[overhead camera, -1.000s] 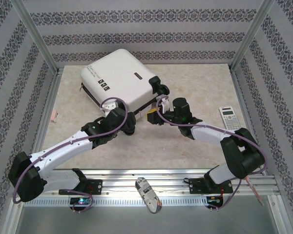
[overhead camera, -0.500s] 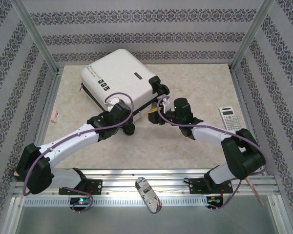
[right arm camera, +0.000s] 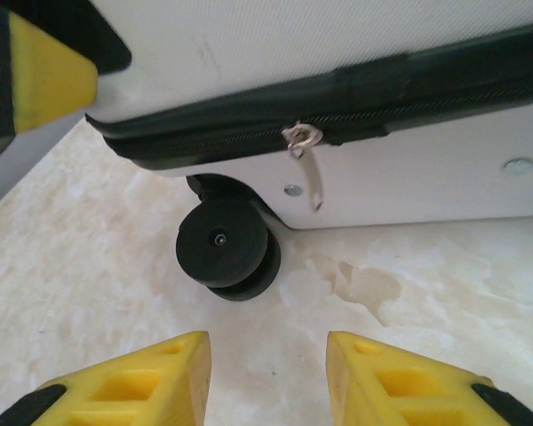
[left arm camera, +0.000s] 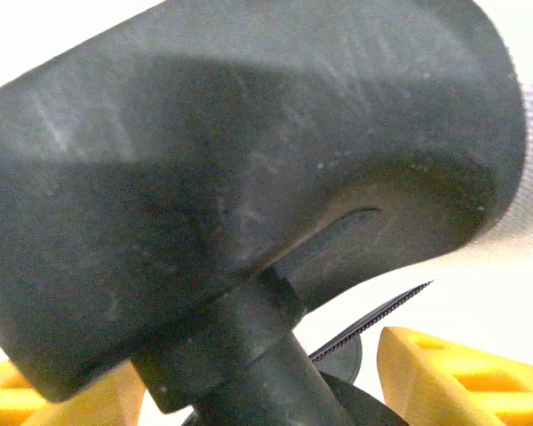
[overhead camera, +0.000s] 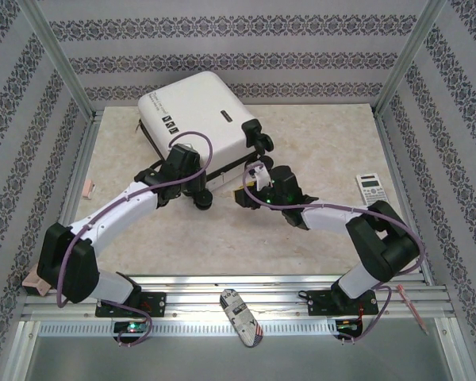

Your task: Pack the luggage

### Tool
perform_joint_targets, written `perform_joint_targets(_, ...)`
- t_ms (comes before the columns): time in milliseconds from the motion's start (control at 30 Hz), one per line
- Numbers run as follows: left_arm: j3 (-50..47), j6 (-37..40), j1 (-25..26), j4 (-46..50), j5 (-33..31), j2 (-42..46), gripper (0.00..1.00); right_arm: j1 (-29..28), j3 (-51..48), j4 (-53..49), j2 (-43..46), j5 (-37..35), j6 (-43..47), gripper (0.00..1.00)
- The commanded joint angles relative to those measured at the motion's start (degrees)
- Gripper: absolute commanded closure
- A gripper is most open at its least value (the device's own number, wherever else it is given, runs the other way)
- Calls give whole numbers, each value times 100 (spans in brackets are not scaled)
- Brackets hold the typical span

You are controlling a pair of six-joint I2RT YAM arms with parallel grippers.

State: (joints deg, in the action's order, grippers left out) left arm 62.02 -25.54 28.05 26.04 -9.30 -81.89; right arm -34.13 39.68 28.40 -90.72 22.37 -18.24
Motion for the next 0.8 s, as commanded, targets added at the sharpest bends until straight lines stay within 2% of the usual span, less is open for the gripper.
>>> perform_joint_targets(0,165,219,-19,-689,560,-97,37,-179,202,421,-269,-663,-154,59)
perform_joint_targets(267,-245,-198,-17,-976,649,308,36,-199,820,579,-1022,-929,-129,54)
perform_joint_targets(533,-591,-471,-19,-1230,744,595,42,-142,1536,524,-1659,-989,-30,53)
perform_joint_targets(567,-614,-502,-19,-1259,787,618,43,-138,1620,529,-1729,-993,-39,55)
perform_joint_targets(633,-650,-535,-16,-1305,824,632,46,-129,1726,545,-1815,-1030,-39,66)
perform_joint_targets(767,-734,-549,-19,-1326,748,706,51,-33,1796,535,-1863,-1051,-13,92)
